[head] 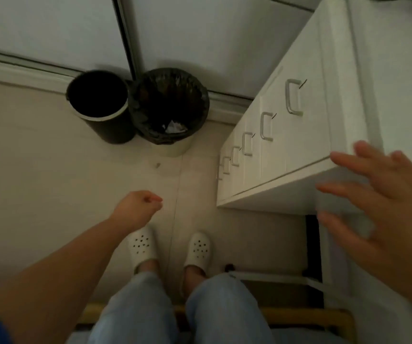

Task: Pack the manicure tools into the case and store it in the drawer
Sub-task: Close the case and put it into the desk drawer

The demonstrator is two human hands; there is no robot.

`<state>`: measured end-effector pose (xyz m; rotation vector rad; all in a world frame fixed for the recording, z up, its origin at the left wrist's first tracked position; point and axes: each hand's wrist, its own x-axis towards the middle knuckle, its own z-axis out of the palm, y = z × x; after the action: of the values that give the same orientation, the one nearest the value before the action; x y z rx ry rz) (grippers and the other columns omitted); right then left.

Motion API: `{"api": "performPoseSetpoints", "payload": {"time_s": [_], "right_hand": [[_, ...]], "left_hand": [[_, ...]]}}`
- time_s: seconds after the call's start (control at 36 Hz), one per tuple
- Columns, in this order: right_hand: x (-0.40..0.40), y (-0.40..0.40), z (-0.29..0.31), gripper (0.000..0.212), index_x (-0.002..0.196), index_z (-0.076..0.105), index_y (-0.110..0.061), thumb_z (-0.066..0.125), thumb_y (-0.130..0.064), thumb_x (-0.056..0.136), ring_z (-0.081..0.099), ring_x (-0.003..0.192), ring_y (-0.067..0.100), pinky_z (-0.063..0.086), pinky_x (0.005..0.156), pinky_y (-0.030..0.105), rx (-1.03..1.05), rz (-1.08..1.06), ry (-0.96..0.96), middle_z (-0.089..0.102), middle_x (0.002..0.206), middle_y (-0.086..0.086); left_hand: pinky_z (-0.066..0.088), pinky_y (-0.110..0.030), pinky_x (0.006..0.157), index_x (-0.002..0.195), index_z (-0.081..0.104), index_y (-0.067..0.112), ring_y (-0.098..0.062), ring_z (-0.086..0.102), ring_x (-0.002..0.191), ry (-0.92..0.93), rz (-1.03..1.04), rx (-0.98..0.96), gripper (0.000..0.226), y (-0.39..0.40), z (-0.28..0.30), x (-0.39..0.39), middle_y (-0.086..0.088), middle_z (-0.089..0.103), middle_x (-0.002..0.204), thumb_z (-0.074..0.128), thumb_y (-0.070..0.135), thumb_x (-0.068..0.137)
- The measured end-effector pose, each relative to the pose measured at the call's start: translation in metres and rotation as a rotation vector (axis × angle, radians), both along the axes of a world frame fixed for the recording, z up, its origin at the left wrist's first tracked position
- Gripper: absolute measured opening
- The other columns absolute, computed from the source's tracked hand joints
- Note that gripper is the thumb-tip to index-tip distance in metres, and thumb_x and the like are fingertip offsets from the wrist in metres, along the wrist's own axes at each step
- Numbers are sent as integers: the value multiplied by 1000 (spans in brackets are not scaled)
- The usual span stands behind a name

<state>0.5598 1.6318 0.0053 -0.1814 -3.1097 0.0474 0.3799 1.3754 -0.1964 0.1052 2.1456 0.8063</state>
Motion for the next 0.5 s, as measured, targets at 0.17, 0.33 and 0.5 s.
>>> {"api": "performPoseSetpoints", "payload": {"time_s": [0.17, 0.33, 0.5], "right_hand": [[-6, -4, 10, 30, 90, 70, -12, 52, -33, 77, 39, 125, 32, 22, 107, 53, 0, -17, -14, 61, 118, 14], [-13, -11, 33, 35, 88, 72, -10, 44, -29, 79, 42, 124, 35, 20, 107, 51, -26, -97, -157, 63, 116, 15], [-25, -17, 71, 25, 97, 71, -10, 64, -18, 75, 40, 128, 37, 18, 109, 54, -102, -202, -425, 59, 124, 14]], "left_hand": [[49, -35, 77, 95, 68, 11, -29, 62, 85, -215, 111, -241, 17, -65, 49, 7, -11, 67, 91, 61, 19, 82], [49, -41, 80, 96, 66, -2, -29, 60, 79, -253, 306, -301, 16, -100, 153, -4, -16, 64, 87, 58, 7, 84], [45, -34, 71, 97, 64, -7, -27, 53, 65, -153, 285, -309, 16, -103, 264, -36, -14, 61, 77, 57, 0, 84]]}}
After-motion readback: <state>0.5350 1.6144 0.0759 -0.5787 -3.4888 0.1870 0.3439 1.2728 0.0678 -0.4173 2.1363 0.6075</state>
